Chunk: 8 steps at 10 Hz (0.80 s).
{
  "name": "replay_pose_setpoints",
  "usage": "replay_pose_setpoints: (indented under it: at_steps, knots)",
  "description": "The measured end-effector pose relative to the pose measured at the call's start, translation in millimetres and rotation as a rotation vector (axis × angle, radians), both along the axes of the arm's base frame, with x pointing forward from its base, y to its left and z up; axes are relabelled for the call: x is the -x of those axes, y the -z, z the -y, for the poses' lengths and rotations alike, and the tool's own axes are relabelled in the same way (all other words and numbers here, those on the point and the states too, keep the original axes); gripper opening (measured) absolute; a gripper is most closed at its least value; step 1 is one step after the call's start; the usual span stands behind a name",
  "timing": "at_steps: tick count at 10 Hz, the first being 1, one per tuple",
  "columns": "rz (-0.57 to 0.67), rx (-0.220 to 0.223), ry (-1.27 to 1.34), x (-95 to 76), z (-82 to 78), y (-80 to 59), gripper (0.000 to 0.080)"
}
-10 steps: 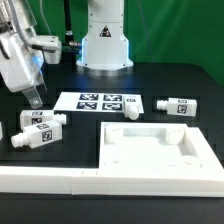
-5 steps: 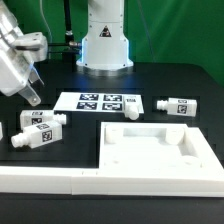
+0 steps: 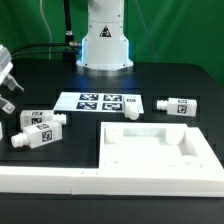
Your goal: Assemble one leg
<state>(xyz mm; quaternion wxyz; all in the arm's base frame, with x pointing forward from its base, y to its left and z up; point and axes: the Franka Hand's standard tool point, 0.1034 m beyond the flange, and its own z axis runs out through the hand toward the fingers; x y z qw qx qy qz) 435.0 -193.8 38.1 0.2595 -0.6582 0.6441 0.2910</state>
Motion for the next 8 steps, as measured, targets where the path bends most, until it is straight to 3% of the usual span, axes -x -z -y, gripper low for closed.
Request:
replay_pose_setpoints:
  at_steps: [2, 4, 8]
  knots:
    - [-0.004, 0.0, 0.002, 1.6, -0.2, 2.5, 0.0649]
    - [-0.024, 0.002, 0.006, 7.5, -6.9, 15.4, 0.0649]
    - [-0.027, 0.01, -0.009, -7.8, -16.7, 19.4, 0.0649]
